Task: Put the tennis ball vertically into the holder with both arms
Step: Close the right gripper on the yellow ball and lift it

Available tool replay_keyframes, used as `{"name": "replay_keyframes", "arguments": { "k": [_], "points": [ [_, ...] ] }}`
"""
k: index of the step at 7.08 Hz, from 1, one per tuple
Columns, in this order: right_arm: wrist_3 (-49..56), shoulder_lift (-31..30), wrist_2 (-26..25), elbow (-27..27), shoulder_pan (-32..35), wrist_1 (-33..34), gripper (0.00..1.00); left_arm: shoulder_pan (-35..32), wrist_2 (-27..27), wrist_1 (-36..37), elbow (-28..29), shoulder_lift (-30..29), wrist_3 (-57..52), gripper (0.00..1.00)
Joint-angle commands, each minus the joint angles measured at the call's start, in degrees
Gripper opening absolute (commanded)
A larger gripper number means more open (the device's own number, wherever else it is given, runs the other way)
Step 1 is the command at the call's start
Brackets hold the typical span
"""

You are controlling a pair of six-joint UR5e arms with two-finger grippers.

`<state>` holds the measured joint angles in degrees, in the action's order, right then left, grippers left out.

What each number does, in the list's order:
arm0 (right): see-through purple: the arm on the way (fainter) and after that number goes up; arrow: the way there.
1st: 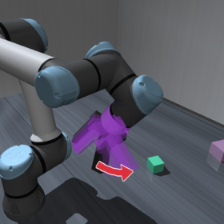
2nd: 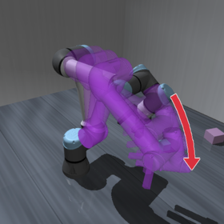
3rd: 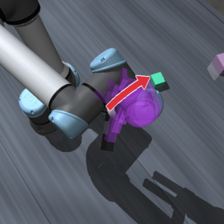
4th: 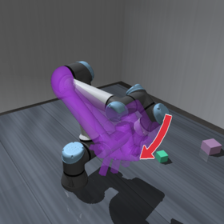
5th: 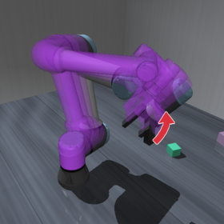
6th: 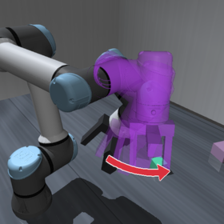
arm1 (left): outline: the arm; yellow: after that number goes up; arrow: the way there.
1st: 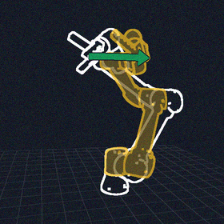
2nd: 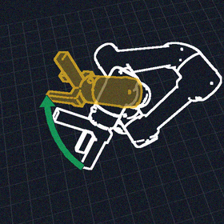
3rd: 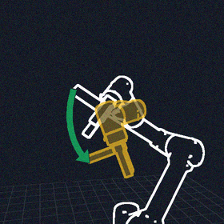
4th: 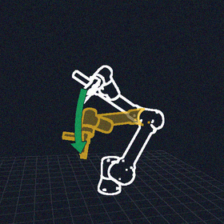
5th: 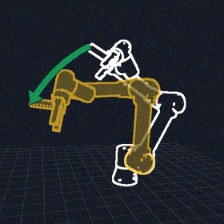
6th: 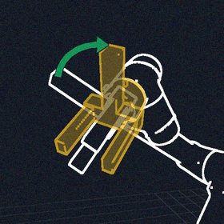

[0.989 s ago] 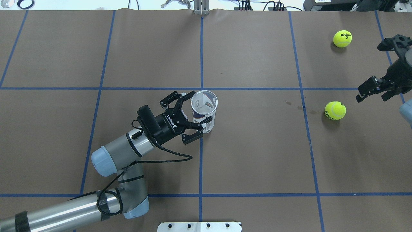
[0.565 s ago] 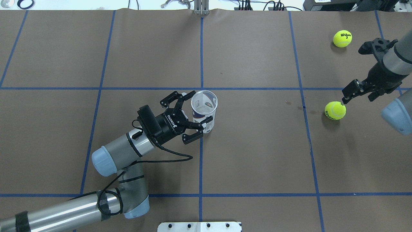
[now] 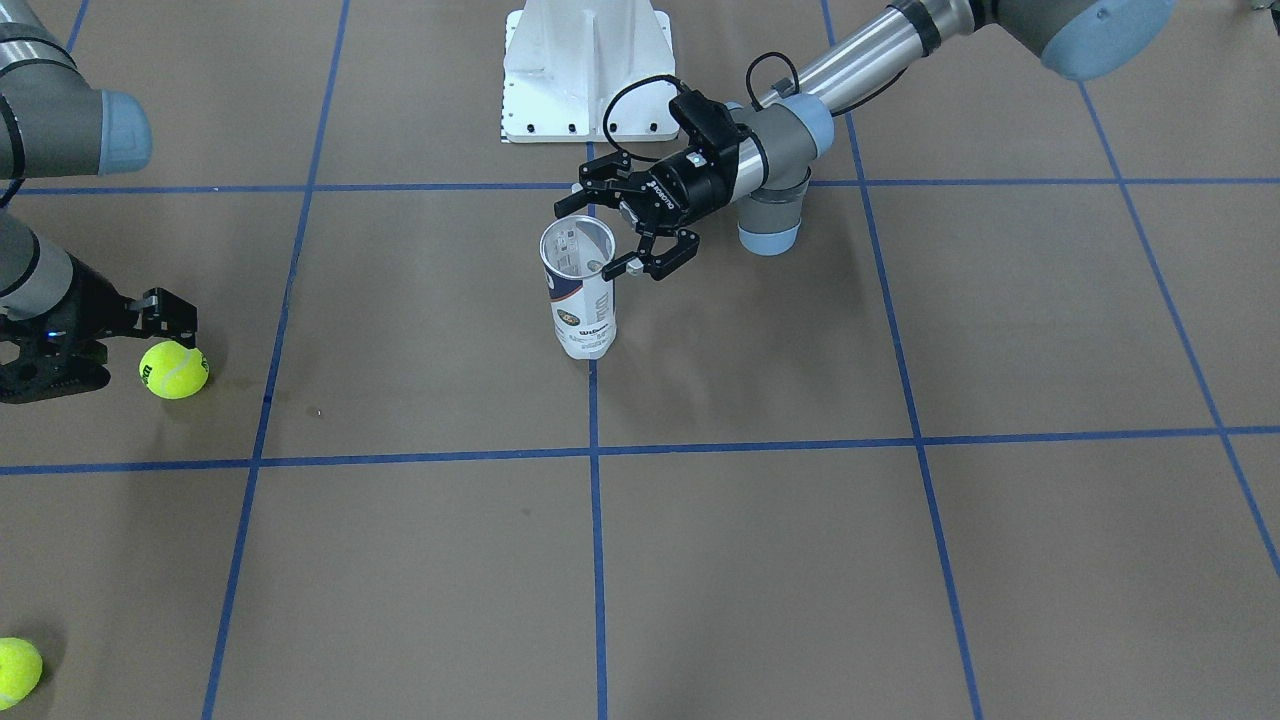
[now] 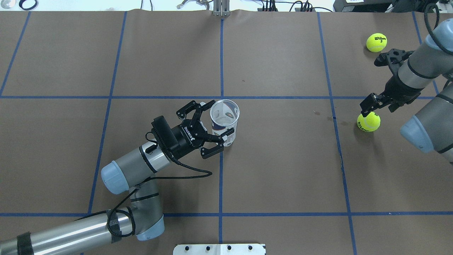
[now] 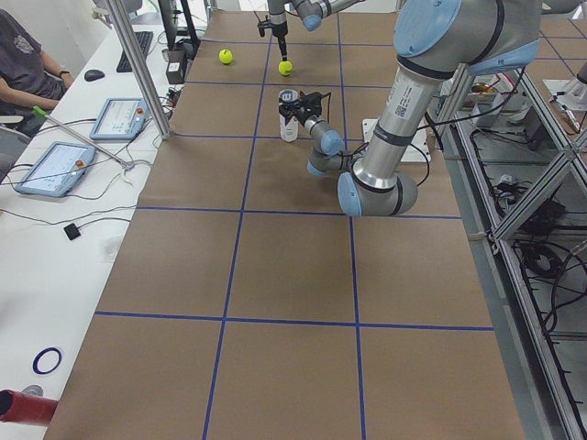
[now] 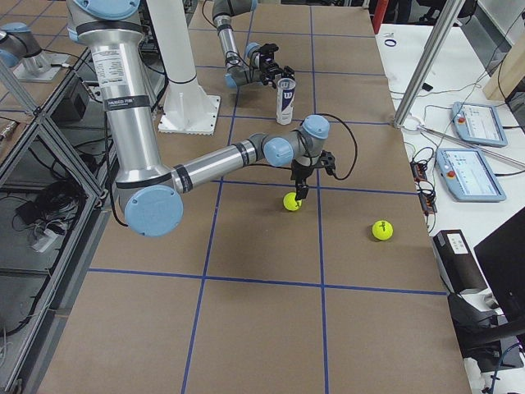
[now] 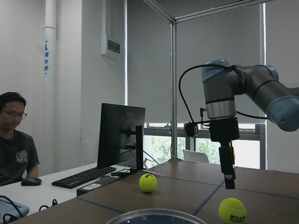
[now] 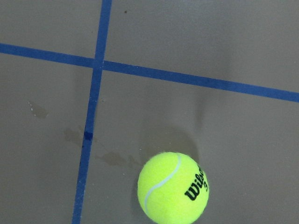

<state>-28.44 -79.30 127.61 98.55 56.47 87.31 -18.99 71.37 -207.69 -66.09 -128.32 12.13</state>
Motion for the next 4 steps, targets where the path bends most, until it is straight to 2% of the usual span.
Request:
{"name": "replay_keyframes", "arguments": {
  "k": [1, 3, 4],
  "points": [
    [-0.4, 0.0, -1.9, -2.0, -1.7, -1.8, 1.0, 0.0, 0.0, 0.0, 0.0, -0.1, 0.0, 0.99],
    [-0.1, 0.2, -1.9, -3.5, -2.8, -1.9, 0.99, 0.0, 0.0, 0.0, 0.0, -0.1, 0.0, 0.99],
    [-0.4, 0.2, -2.0, -3.7, -2.9, -1.9, 0.95, 0.0, 0.0, 0.0, 0.0, -0.1, 0.0, 0.99]
  ]
}}
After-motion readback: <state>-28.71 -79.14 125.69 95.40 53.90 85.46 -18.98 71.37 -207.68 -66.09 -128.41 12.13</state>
